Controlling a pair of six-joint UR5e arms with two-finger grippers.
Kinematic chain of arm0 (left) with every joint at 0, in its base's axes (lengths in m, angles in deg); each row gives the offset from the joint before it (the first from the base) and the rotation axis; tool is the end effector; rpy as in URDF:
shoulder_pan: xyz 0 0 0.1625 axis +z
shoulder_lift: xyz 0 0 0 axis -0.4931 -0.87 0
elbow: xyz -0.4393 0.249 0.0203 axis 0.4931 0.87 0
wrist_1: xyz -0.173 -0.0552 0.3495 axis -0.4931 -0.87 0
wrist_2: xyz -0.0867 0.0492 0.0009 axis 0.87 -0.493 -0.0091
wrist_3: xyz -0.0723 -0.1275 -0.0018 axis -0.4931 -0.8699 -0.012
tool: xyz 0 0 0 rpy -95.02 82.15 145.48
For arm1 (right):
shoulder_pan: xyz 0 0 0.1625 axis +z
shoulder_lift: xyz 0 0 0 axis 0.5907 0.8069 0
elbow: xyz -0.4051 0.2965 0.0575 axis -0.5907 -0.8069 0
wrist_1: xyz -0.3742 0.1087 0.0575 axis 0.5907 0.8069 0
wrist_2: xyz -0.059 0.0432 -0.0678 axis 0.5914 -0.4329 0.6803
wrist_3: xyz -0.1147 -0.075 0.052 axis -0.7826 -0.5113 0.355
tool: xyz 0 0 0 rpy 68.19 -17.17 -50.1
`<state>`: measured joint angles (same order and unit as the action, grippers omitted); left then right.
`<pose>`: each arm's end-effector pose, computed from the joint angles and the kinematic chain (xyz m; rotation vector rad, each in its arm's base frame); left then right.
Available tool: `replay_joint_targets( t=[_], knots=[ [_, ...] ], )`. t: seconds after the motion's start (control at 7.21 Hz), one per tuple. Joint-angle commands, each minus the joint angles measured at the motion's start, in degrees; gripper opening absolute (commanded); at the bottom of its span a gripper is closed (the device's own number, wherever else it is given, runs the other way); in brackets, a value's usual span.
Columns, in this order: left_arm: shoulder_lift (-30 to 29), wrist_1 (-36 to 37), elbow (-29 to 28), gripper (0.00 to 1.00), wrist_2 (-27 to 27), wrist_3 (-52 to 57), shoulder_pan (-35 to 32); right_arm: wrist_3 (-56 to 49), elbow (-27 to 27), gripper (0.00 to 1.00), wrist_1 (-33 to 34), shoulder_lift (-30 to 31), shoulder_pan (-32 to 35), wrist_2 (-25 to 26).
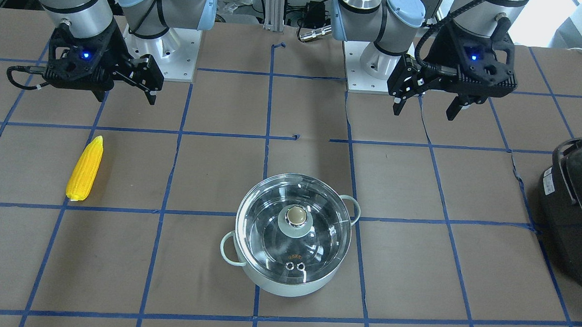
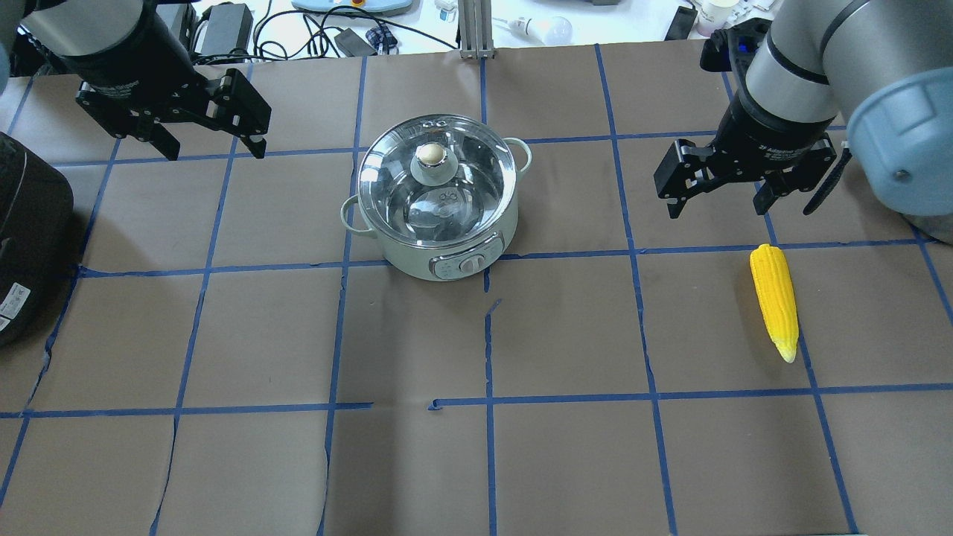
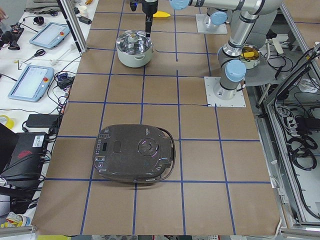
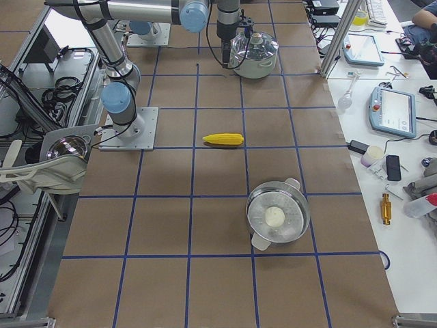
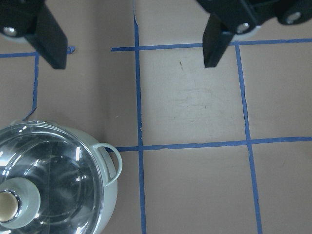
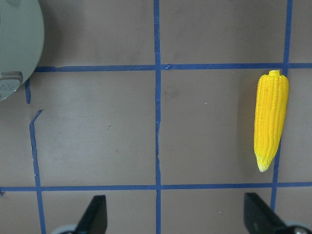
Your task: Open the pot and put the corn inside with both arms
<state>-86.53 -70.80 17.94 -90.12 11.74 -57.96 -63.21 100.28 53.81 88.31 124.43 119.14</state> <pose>-0.1142 -0.4745 0.5610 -0.0539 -3.1336 0.1159 0.1196 -0.4284 0.4980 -0.0076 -3.1389 -0.0282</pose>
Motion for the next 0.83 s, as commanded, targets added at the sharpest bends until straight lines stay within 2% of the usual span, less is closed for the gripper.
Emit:
replay_joint_targets(
  t=[0.0, 0.69],
  knots=[
    [-0.2, 0.0, 0.0, 1.00, 0.0, -0.1, 0.0, 0.0, -0.1, 1.00, 0.1, -0.1, 0.0, -0.1],
    [-0.2, 0.0, -0.2, 1.00, -0.1, 0.0, 0.0, -0.3, 0.3, 1.00, 0.6, -0.1, -0.1, 0.0]
  ],
)
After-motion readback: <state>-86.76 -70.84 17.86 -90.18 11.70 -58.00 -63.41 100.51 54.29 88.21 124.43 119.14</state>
